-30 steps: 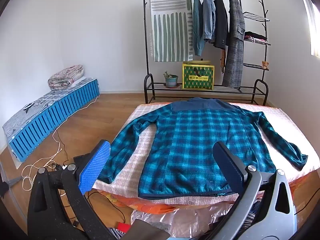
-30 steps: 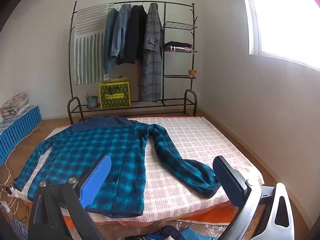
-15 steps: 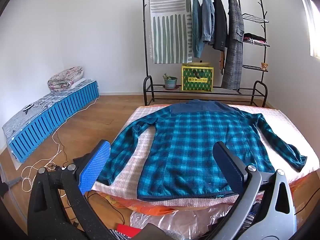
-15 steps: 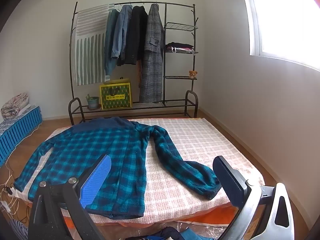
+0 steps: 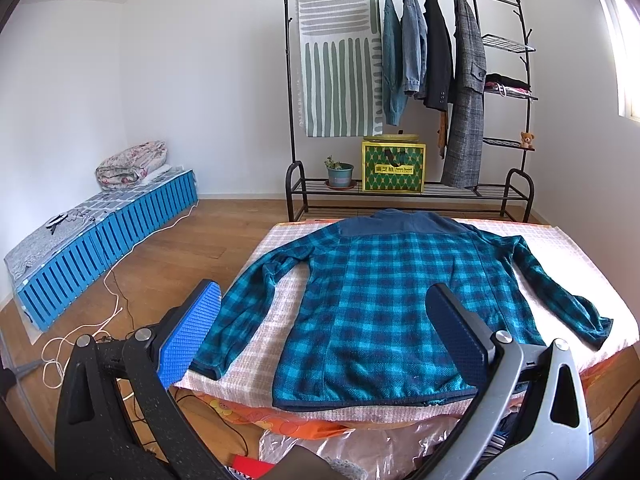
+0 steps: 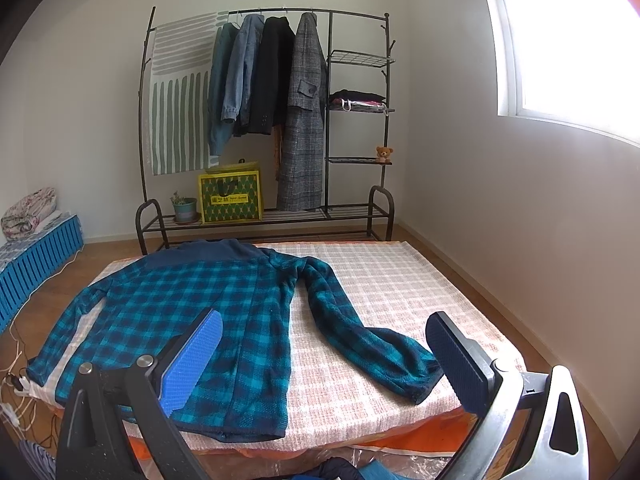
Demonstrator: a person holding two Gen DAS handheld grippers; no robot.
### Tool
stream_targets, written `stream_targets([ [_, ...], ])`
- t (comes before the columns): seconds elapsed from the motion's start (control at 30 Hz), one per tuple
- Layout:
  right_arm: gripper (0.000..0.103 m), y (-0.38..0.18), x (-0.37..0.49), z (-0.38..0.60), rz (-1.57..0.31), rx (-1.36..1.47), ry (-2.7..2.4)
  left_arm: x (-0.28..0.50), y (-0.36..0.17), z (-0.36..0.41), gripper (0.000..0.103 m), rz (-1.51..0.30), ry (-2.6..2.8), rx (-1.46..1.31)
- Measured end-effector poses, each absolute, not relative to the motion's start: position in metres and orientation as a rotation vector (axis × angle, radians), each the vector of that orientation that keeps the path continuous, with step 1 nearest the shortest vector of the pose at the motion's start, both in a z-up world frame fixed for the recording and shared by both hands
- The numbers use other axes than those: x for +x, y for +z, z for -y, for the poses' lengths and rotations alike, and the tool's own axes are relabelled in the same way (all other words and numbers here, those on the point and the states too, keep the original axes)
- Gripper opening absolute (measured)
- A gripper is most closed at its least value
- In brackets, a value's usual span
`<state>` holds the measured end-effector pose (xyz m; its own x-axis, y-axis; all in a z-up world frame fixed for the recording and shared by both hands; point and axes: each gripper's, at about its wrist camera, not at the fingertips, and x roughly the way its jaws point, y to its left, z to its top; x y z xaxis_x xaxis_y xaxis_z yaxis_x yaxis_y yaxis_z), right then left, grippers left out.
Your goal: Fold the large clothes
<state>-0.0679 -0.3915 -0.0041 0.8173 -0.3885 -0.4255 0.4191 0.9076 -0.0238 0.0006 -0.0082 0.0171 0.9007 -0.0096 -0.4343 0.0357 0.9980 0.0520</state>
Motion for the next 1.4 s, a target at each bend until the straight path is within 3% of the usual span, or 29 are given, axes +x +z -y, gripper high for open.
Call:
stream_targets([
  [1.4, 0.103, -0.005, -0.064, 0.38, -0.439, 0.058, -0.414, -0.001, 0.017, 0.005, 0.103, -0.44, -0.027, 0.049],
])
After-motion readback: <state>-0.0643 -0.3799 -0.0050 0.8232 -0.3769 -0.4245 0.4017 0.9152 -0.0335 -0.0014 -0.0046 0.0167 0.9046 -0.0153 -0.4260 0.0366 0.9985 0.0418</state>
